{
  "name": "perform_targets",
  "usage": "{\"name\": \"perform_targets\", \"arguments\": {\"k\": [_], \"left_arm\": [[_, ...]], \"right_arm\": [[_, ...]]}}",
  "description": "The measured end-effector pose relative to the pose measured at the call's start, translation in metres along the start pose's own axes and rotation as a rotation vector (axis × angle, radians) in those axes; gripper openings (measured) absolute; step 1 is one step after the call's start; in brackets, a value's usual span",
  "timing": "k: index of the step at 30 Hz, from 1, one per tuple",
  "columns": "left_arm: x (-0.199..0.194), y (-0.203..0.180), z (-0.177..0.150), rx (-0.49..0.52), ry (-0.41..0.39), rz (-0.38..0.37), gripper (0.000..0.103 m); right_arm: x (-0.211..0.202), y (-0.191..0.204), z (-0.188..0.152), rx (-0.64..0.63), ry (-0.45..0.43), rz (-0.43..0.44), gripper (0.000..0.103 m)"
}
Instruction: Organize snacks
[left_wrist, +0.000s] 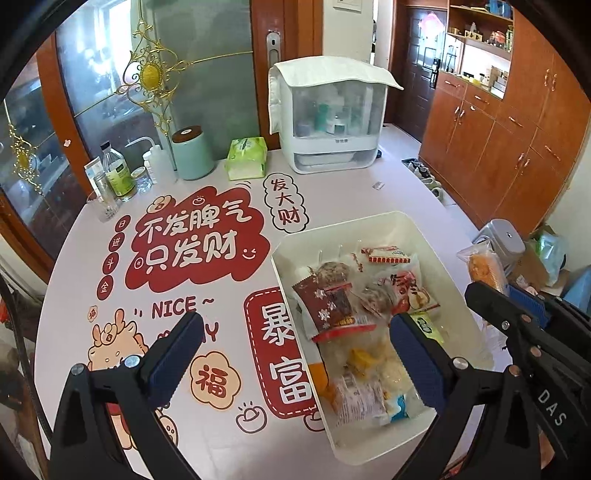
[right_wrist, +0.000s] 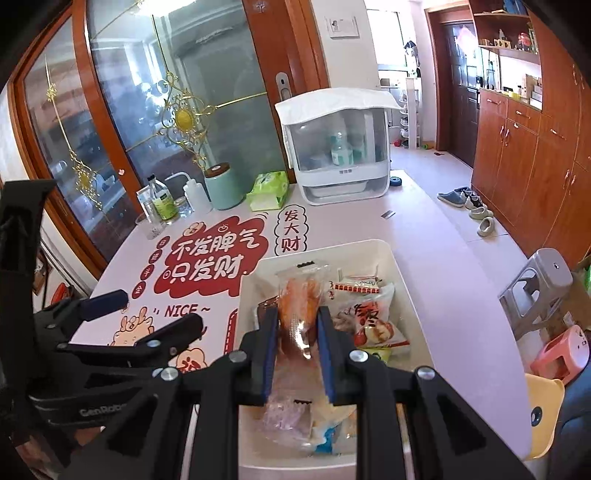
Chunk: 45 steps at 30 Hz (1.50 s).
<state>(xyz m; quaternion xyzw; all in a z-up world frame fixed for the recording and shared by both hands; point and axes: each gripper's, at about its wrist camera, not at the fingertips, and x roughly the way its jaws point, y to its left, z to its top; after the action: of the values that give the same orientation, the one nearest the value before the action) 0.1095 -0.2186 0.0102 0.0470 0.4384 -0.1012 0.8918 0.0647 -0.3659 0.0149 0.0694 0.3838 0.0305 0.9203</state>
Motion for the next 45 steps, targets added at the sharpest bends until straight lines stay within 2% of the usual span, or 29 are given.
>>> {"name": "perform_targets", "arguments": {"k": [16,20,24,36,45], "left_arm": [[0.018,0.001,0.000,-0.014,0.028,0.046,0.100],[0.021,0.004,-0.001,-0.017,0.036,0.050,0.100],[0.022,0.006,-0.004,-0.015,0.040,0.053,0.100],[0.016,0.014,-0.014,-0.024,0.032,0.054,0.100],[0.011,0.033,-0.043,-0.054,0.061,0.063,0.100]], "right_arm": [[0.030,-0.001,0.007,-0.061,0.058,-0.072,0.023],[0.036,-0.001,0.003,-0.056,0.082,-0.094,0.041],[0.036,-0.001,0.000,-0.060,0.077,-0.116,0.049],[0.030,0.007,-0.004,-0.064,0.076,-0.115,0.050],[0.031,0.025,-0.026,-0.067,0.114,-0.085,0.050]]}}
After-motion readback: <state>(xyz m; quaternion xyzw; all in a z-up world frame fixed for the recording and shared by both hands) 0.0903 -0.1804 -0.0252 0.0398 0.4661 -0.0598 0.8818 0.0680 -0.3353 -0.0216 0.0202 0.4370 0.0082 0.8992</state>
